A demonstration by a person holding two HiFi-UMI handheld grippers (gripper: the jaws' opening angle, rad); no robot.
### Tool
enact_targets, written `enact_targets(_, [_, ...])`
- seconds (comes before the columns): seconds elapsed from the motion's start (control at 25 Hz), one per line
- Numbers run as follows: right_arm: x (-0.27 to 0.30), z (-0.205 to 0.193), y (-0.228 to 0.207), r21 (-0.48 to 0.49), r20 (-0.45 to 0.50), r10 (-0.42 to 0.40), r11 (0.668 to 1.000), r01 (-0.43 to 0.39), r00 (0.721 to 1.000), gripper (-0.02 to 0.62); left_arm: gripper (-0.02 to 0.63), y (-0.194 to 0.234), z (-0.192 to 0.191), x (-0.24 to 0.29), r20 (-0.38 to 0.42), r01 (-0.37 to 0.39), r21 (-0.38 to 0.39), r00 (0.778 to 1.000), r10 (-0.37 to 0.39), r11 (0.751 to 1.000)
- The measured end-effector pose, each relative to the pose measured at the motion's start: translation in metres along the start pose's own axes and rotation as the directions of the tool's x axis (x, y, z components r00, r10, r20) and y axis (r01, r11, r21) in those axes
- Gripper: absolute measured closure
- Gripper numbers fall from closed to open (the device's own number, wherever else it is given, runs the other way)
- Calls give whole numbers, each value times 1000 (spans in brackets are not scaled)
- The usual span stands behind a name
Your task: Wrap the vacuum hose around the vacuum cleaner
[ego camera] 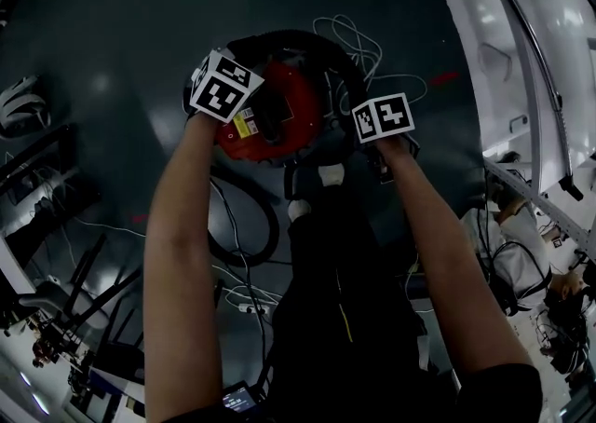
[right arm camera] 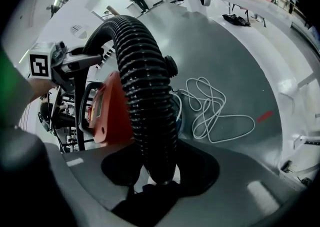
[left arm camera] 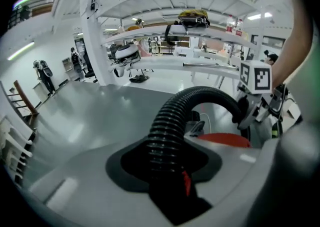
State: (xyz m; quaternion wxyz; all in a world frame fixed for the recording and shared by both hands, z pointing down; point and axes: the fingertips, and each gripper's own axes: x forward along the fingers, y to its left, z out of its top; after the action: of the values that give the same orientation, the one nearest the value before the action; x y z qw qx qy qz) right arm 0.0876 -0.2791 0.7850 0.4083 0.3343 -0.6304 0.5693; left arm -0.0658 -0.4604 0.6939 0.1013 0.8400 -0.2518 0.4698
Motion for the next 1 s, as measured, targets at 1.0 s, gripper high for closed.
enact_targets(1.0, [48, -17, -38, -132, -46, -111, 986, 104, 993, 417, 431, -10, -21, 66, -70, 93, 195, 994, -80, 976])
